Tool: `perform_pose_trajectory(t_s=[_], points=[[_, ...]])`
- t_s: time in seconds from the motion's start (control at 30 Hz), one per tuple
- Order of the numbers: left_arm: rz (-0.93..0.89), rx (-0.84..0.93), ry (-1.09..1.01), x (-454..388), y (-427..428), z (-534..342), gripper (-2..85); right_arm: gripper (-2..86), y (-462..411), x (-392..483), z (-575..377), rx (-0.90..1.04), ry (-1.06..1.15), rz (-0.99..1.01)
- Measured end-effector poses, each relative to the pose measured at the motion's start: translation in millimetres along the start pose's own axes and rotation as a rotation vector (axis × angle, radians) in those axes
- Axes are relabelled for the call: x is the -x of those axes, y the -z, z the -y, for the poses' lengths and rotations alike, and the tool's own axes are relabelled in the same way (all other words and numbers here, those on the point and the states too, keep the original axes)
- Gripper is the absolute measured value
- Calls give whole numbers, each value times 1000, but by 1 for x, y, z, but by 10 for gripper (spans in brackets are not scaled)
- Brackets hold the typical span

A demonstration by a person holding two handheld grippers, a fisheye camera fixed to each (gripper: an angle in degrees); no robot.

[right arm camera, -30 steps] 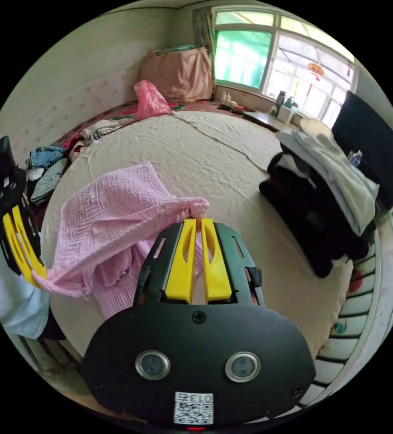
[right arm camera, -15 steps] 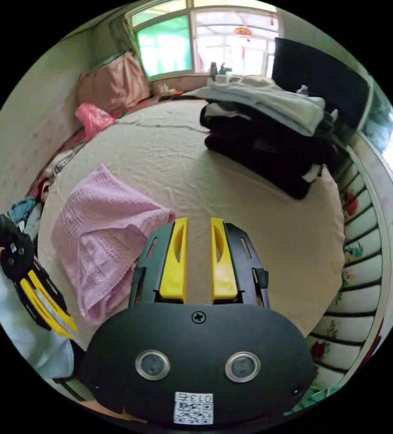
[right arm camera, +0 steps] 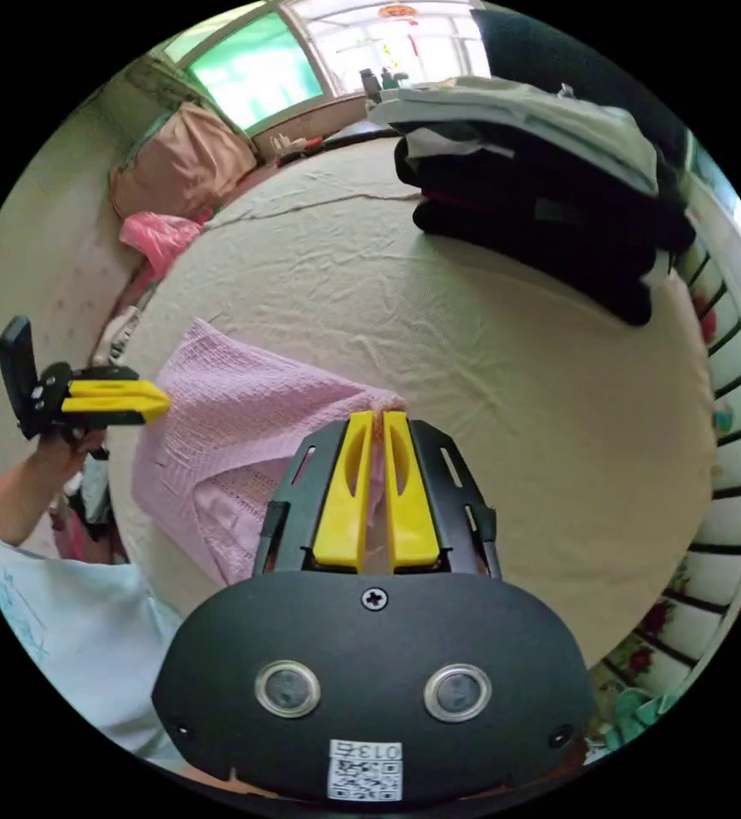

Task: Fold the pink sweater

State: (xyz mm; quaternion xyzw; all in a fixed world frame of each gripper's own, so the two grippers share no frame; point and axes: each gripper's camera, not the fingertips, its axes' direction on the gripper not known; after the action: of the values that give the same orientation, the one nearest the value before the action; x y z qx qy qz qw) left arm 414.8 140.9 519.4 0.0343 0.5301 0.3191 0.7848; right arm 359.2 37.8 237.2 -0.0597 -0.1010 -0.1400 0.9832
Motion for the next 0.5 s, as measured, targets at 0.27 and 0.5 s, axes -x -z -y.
perform_pose_trajectory(t_s=[0.27, 0.5], points=[[58, 23, -10, 16, -23, 9, 0, 54, -7, -7, -20, 2, -12, -91], [117, -75, 85, 38, 19, -36, 15, 71, 68, 28, -86, -202, -17, -86]])
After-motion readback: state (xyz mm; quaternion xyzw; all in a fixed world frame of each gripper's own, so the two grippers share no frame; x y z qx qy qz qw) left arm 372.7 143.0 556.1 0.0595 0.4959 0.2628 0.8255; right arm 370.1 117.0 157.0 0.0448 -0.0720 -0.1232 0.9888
